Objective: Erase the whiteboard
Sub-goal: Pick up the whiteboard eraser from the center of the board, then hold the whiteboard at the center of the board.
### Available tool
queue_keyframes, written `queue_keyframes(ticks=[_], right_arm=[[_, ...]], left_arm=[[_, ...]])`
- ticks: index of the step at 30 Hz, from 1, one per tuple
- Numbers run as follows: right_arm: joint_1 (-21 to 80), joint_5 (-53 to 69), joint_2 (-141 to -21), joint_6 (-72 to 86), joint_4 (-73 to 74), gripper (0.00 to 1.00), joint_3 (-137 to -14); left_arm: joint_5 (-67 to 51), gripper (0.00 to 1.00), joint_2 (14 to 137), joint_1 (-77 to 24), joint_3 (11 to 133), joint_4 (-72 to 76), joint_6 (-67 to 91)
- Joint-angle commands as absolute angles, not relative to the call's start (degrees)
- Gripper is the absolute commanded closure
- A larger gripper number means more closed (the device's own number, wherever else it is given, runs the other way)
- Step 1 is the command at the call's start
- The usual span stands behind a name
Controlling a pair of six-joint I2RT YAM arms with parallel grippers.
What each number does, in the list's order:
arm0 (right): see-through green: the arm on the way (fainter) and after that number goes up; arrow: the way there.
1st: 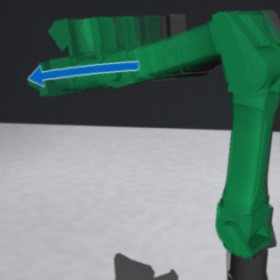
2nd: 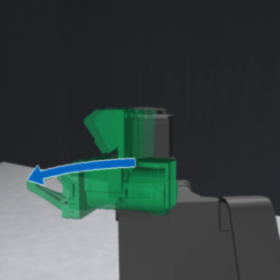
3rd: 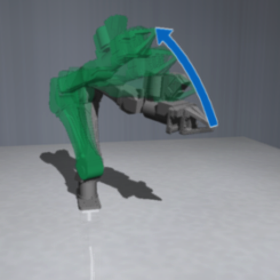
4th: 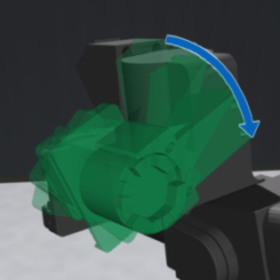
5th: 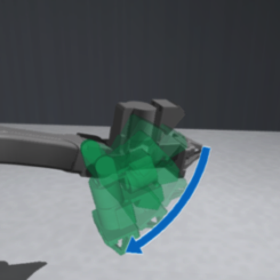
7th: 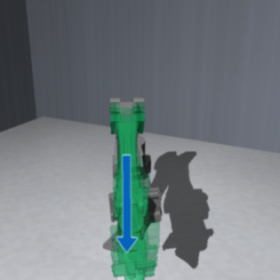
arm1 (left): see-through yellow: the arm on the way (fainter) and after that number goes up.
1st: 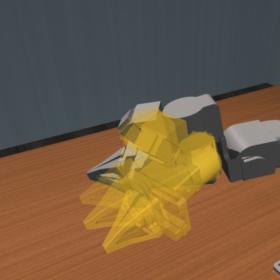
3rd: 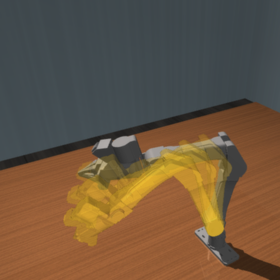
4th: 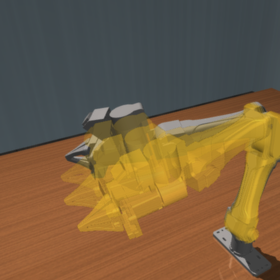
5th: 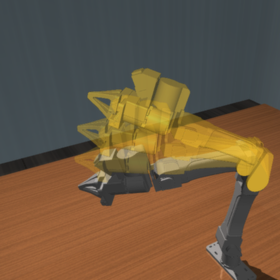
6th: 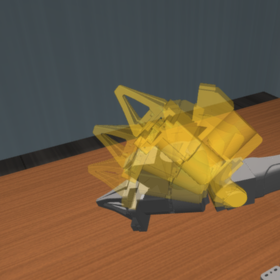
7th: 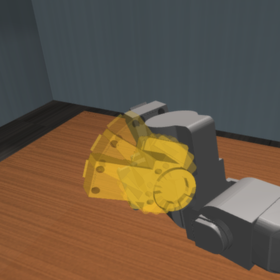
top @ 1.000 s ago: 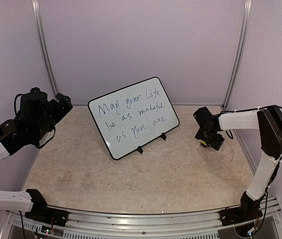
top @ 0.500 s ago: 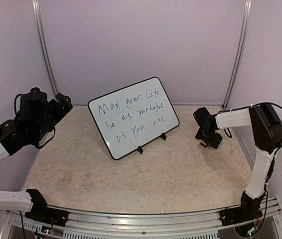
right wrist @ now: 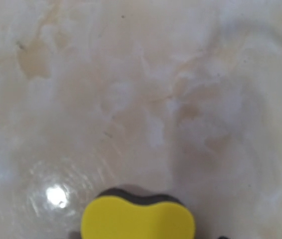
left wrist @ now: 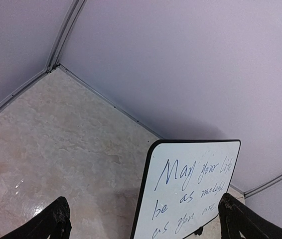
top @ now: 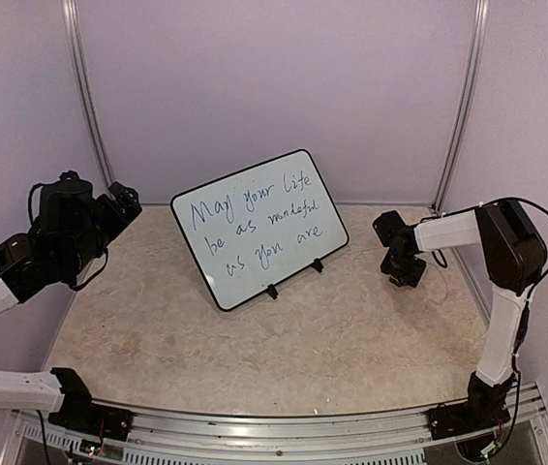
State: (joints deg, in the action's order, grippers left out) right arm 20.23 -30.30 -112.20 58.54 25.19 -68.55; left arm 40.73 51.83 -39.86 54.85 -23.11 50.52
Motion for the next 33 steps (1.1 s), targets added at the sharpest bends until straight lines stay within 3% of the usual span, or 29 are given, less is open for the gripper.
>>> queue_keyframes(ticks=[1, 6, 9, 14, 18, 20, 22, 23, 29, 33], right_arm=[[19.59, -31.56, -113.09, 58.13, 24.54, 0.45, -69.28], [20.00, -31.96, -111.50, 57.81, 24.26, 0.69, -68.83], [20.78, -32.83, -110.41, 57.34, 24.89, 0.75, -68.92], [24.29, -35.94, -106.94, 52.60, 24.88, 0.76, -70.19], [28.76, -35.51, -102.36, 36.21, 14.65, 0.76, -70.13], [30.17, -30.90, -99.77, 27.57, 7.97, 0.75, -69.19], [30.66, -22.19, -97.24, 20.53, 1.89, 0.87, -68.46], [30.67, -18.07, -96.18, 17.57, -0.57, 0.87, -68.36], [32.32, -3.06, -95.45, 6.37, -6.72, 0.82, -74.81], [35.02, -0.13, -99.38, -2.30, -8.05, 0.80, -80.54]], left_arm=[[40.70, 0.01, 51.74, -40.17, 54.48, -22.46, 50.35], [40.45, 0.01, 52.50, -40.17, 54.65, -22.12, 50.30], [40.35, 0.01, 52.89, -40.26, 54.79, -21.72, 50.34], [40.34, 0.01, 53.81, -40.21, 55.48, -21.23, 49.31], [39.08, 0.01, 55.35, -38.66, 57.02, -20.55, 46.75], [35.64, 0.01, 56.54, -36.06, 57.74, -19.83, 45.41], [30.41, 0.01, 58.10, -32.31, 57.75, -18.20, 44.63], [27.06, 0.01, 58.58, -30.46, 57.36, -16.50, 43.95], [18.80, 0.01, 62.30, -26.54, 55.88, -4.18, 38.71], [12.70, 0.01, 66.52, -24.09, 53.96, 3.73, 37.23]])
